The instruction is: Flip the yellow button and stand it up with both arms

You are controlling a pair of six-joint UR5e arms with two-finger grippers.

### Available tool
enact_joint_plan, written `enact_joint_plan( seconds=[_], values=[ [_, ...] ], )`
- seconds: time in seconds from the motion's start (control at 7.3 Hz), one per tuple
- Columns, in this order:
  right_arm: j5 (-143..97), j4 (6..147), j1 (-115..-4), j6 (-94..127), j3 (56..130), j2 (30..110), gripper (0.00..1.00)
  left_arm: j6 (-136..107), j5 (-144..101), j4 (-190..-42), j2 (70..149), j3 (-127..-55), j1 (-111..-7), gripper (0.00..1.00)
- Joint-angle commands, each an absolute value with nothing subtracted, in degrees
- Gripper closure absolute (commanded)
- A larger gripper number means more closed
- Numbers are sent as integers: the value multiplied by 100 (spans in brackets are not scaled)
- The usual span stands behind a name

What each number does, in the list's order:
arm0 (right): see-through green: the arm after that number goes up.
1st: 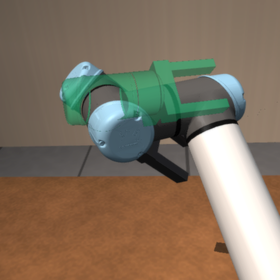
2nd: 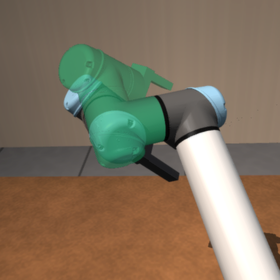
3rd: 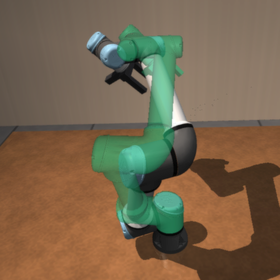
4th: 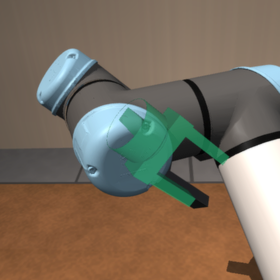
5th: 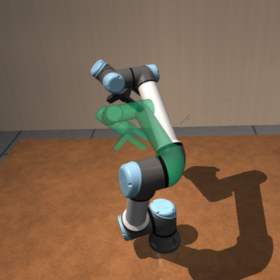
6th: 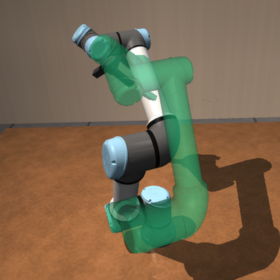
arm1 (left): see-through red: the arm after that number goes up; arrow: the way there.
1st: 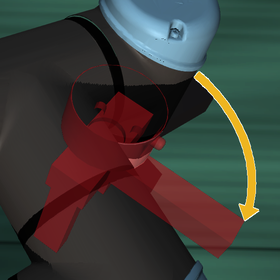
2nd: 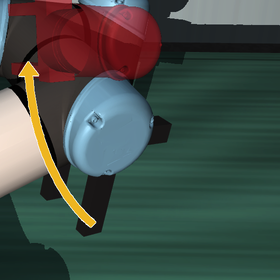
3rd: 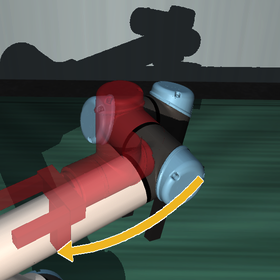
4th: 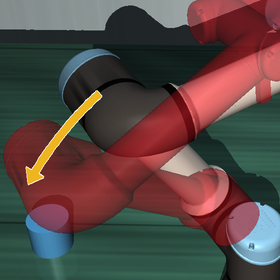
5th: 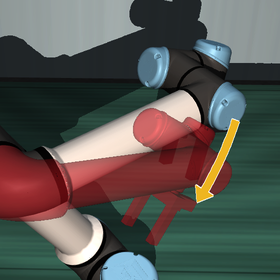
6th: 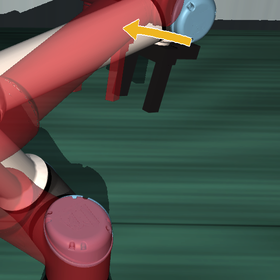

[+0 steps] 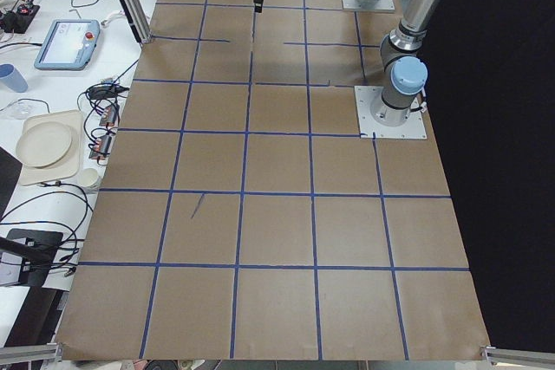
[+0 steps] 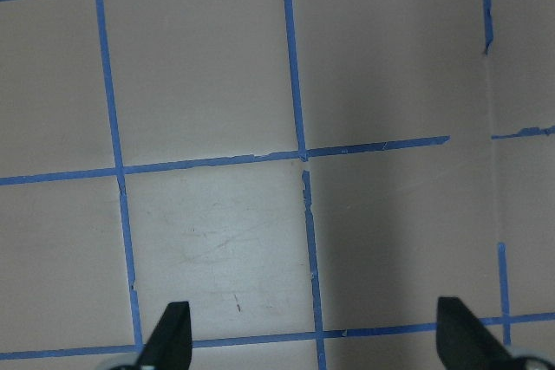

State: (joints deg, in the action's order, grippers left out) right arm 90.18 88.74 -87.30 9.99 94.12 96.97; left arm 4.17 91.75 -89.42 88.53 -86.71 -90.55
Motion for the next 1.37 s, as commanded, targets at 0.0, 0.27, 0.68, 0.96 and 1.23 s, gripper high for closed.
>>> enact_joint_plan(
  seconds=[0.0, 0.27, 0.68, 0.96, 1.23],
  values=[
    [9140, 8824, -9001, 1248, 9378, 9615, 0, 404, 9193, -8938, 8859, -8675, -9062, 0],
    [9044, 8299, -8965, 1213, 9474, 9746, 1, 404, 9185, -8938, 8859, -8666, -9053, 0],
    [9062, 8306, -8676, 1195, 9448, 9765, 0, 404, 9185, -8938, 8851, -8675, -9053, 0],
    [9105, 8297, -8684, 1195, 9466, 9809, 0, 404, 9185, -8947, 8851, -8675, -9053, 0],
    [9062, 8314, -8684, 1204, 9466, 9809, 0, 404, 9185, -8947, 8851, -8666, -9053, 0]
  ],
)
